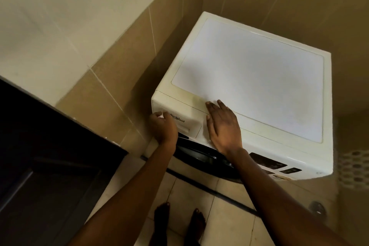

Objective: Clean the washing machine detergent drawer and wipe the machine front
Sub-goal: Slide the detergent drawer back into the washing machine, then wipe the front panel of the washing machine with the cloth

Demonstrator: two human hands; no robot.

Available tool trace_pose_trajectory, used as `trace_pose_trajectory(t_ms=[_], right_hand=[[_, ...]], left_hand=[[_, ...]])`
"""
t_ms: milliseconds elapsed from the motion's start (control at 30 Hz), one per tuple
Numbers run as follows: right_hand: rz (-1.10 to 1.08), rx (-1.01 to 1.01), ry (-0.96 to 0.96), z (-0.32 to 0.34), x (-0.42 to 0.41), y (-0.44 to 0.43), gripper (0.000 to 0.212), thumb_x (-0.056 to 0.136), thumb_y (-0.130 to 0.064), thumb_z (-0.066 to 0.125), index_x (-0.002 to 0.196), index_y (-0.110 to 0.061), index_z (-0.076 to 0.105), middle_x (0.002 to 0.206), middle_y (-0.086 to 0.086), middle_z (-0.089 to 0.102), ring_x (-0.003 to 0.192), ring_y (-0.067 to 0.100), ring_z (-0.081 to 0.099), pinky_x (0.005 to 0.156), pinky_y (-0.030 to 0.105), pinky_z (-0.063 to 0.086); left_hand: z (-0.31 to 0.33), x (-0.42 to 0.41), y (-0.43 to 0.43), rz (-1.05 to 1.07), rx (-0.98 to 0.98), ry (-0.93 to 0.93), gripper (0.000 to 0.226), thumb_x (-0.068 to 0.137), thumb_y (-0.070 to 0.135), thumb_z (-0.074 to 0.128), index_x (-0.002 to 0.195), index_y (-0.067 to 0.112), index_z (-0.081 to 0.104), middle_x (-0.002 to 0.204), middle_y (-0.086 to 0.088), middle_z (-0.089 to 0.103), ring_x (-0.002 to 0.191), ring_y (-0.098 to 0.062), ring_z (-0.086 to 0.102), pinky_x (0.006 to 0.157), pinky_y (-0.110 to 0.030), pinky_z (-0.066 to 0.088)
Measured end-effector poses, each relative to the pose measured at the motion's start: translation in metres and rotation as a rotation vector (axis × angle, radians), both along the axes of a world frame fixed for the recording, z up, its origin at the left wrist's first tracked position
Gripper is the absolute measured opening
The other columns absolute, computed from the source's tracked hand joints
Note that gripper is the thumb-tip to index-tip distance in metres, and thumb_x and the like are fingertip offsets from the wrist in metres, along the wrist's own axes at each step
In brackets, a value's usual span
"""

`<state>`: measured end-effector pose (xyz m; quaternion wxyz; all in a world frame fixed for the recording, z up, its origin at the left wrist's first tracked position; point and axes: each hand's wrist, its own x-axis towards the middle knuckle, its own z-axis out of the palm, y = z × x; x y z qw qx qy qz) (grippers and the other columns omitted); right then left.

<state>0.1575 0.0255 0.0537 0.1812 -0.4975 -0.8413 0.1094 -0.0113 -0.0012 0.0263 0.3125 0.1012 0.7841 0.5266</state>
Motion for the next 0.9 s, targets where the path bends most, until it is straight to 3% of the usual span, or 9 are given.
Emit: trace_pose_trajectory(t_ms=[133, 233, 300, 433, 600, 767, 900], right_hand=[[-0.121, 0.042, 0.066, 0.022, 0.001, -0.02, 0.047, 0.103, -0.033, 0.032, 0.143, -0.013, 0.047, 0.146, 0.005, 0.051, 0.145, 0.023, 0.029, 0.115, 0.039, 0.028], [-0.222, 0.102, 0.038, 0.041, 0.007, -0.035, 0.048, 0.103, -0.03, 0.03, 0.145, -0.011, 0.045, 0.149, 0.006, 0.047, 0.148, 0.024, 0.025, 0.118, 0.041, 0.025], [-0.297, 0.137, 0.011, 0.052, 0.013, -0.046, 0.049, 0.103, -0.03, 0.033, 0.147, -0.011, 0.043, 0.152, 0.006, 0.044, 0.148, 0.023, 0.023, 0.119, 0.039, 0.021], [-0.418, 0.2, 0.006, 0.075, 0.027, -0.069, 0.052, 0.102, -0.034, 0.038, 0.149, -0.011, 0.039, 0.154, 0.006, 0.04, 0.149, 0.023, 0.02, 0.12, 0.037, 0.016], [-0.505, 0.281, -0.054, 0.102, 0.059, -0.098, 0.06, 0.102, -0.04, 0.037, 0.154, -0.014, 0.026, 0.161, 0.003, 0.026, 0.152, 0.018, 0.007, 0.121, 0.034, 0.007], [-0.61, 0.334, -0.115, 0.124, 0.1, -0.133, 0.067, 0.101, -0.046, 0.037, 0.157, -0.016, 0.015, 0.164, 0.001, 0.013, 0.152, 0.014, 0.0, 0.123, 0.033, 0.003], [-0.707, 0.372, -0.148, 0.142, 0.139, -0.176, 0.069, 0.101, -0.047, 0.038, 0.157, -0.016, 0.014, 0.164, 0.001, 0.012, 0.152, 0.014, -0.001, 0.123, 0.031, 0.0]], left_hand=[[0.025, -0.005, -0.009, -0.392, 0.148, 0.491, 0.019, 0.098, 0.019, 0.056, 0.11, 0.006, 0.062, 0.11, -0.009, 0.062, 0.1, -0.022, 0.059, 0.084, -0.038, 0.053], [0.046, -0.008, -0.009, -0.667, 0.301, 0.788, 0.028, 0.098, 0.022, 0.055, 0.122, 0.009, 0.06, 0.123, -0.007, 0.065, 0.116, -0.022, 0.059, 0.096, -0.03, 0.047], [0.058, -0.007, -0.008, -0.806, 0.386, 0.921, 0.035, 0.099, 0.024, 0.052, 0.13, 0.01, 0.058, 0.134, -0.008, 0.062, 0.129, -0.024, 0.054, 0.105, -0.034, 0.044], [0.085, 0.008, -0.009, -0.96, 0.419, 1.077, 0.045, 0.103, 0.032, 0.046, 0.143, 0.012, 0.051, 0.154, -0.006, 0.045, 0.148, -0.023, 0.033, 0.115, -0.041, 0.033], [0.116, 0.04, -0.019, -1.064, 0.39, 1.191, 0.062, 0.105, 0.049, 0.033, 0.158, 0.017, 0.021, 0.168, -0.001, 0.007, 0.154, -0.013, -0.002, 0.121, -0.03, 0.0], [0.147, 0.085, -0.041, -1.132, 0.483, 1.249, 0.063, 0.105, 0.048, 0.032, 0.159, 0.017, 0.019, 0.168, 0.0, 0.005, 0.153, -0.011, -0.005, 0.119, -0.024, -0.008], [0.165, 0.134, -0.074, -1.186, 0.562, 1.245, 0.065, 0.105, 0.048, 0.032, 0.159, 0.017, 0.015, 0.168, 0.0, 0.005, 0.155, -0.014, -0.001, 0.122, -0.028, -0.002]])
